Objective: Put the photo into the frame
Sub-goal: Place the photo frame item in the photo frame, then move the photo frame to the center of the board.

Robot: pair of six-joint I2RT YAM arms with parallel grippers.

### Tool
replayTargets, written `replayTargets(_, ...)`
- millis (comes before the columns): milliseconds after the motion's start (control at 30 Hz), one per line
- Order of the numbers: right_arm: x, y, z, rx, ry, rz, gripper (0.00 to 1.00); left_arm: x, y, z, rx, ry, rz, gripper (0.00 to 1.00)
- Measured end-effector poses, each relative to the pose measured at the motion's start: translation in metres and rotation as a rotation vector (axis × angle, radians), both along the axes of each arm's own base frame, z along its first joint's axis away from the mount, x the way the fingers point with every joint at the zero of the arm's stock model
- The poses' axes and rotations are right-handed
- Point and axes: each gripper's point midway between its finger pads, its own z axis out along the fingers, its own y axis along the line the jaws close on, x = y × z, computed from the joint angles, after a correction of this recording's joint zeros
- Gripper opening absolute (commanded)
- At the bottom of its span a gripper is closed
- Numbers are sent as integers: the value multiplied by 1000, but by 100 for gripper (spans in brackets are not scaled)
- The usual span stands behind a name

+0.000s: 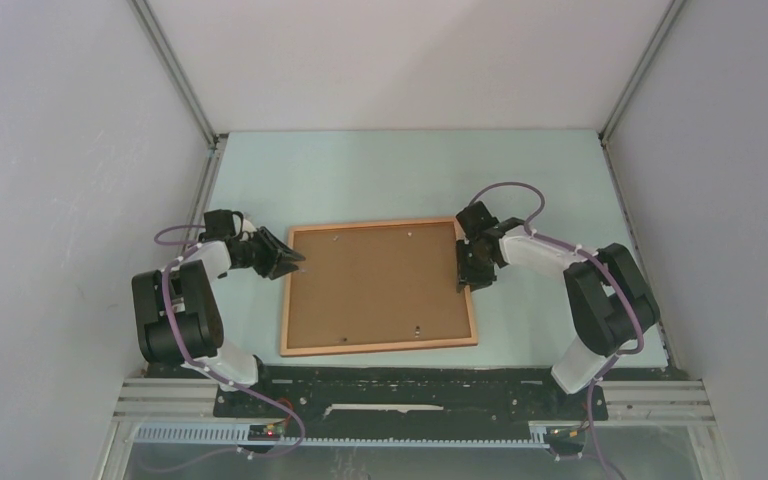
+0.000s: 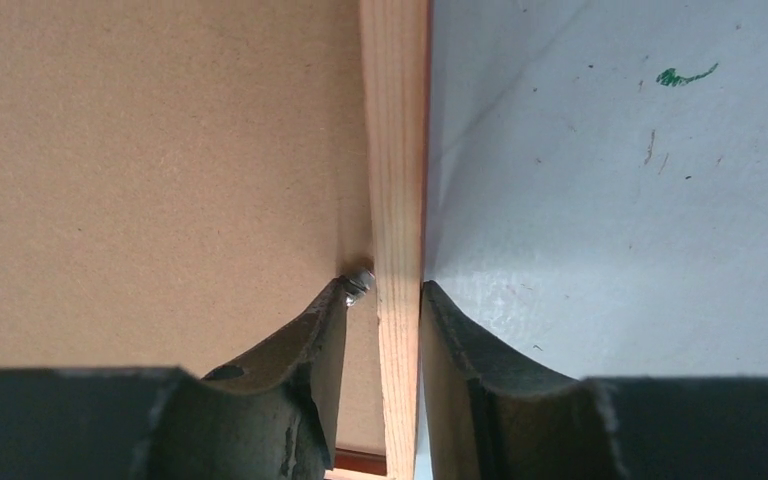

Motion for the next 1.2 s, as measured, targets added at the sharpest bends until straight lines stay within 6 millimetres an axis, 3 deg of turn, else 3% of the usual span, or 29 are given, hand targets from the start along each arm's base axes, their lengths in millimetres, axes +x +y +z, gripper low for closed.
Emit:
replayTargets(133, 2, 2, 1, 19, 3, -47, 0, 0, 0, 0, -2, -1, -1, 39)
replayTargets(233, 3, 4, 1, 38, 8, -82, 6, 0, -1, 1, -6, -2, -3, 39)
replayTargets(267, 4, 5, 1, 53, 9, -95, 9, 0, -1, 1, -8, -3, -4, 39)
replayTargets(333, 6, 7, 2, 89, 6, -125, 28, 0, -2, 2, -12, -5, -5, 39)
replayTargets(400, 7, 9, 3, 121, -2, -150, 38, 0, -2, 2, -15, -8, -6, 38)
replayTargets(667, 14, 16, 17, 182, -63, -173, 62, 1, -3, 2, -20, -6, -3, 38)
replayTargets(967, 29, 20, 16, 95, -94, -159, 62, 1, -3, 3, -21, -8, -3, 38)
replayTargets(1133, 23, 13, 0, 27, -50, -163, 59, 1, -2, 3, -19, -9, -2, 43)
replayTargets(1200, 21, 12, -2, 11, -38, -160, 54, 1, -2, 4, -12, -12, 0, 48)
